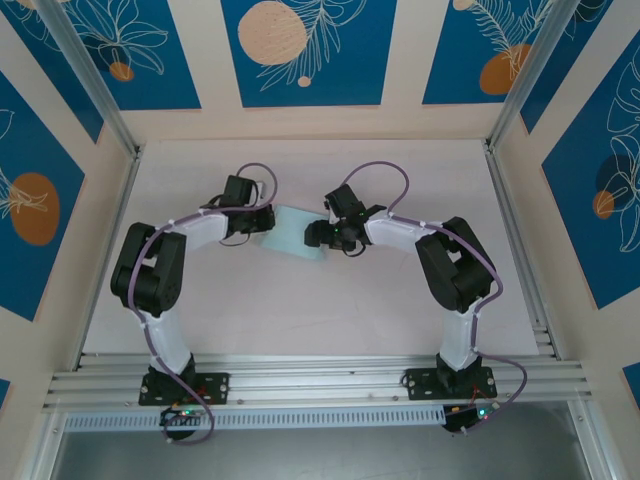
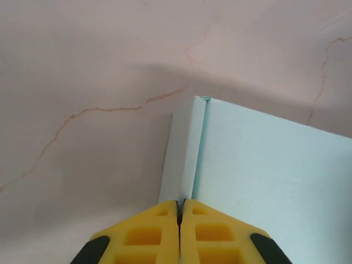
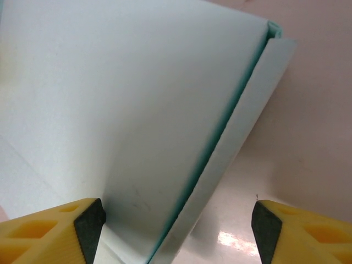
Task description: Fold the paper box
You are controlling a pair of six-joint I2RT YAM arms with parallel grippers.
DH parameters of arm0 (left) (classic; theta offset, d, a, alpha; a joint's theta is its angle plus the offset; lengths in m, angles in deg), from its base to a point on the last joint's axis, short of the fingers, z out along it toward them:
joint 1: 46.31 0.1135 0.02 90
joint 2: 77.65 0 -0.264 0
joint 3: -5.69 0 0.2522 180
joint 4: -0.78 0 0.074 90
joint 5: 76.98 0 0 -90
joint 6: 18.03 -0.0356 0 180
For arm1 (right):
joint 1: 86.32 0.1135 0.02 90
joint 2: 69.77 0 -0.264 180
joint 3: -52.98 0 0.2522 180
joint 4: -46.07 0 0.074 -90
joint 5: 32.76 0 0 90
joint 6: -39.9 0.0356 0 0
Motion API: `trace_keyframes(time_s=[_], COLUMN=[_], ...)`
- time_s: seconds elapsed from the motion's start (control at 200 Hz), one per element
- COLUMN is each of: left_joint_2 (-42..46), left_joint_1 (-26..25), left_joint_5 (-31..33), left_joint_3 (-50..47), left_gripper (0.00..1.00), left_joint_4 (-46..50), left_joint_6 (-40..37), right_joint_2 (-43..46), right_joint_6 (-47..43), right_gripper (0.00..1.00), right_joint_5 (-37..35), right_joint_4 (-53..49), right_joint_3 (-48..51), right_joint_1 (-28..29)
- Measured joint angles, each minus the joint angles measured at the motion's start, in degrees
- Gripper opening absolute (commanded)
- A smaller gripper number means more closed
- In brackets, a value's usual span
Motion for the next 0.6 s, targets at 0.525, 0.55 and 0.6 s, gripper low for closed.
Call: trace_keyframes(time_s=[0.525,0.55,0.6], left_joint_2=[-2.95,-2.97,-3.13], left_joint_1=[3.78,3.80,3.89], left_joint_5=[-8.00,-8.13,-8.28], left_joint_3=[0.98,0.98,0.98], left_gripper=[0.03,0.03,0.03], left_joint_4=[-3.76,-3.93,-4.15], left_joint_6=[2.40,2.67,3.02], right_joint_2=[0.02,0.02,-0.11], right_joint_6=[8.70,9.31,10.40], right_gripper=[0.74,0.73,0.71], right_joint_5=[12.17,13.00,14.73], right_joint_4=[14.25,15.41,17.90], right_joint_3=[5.73,6.21,6.99], right_joint_1=[-4.28,-4.52,-5.07])
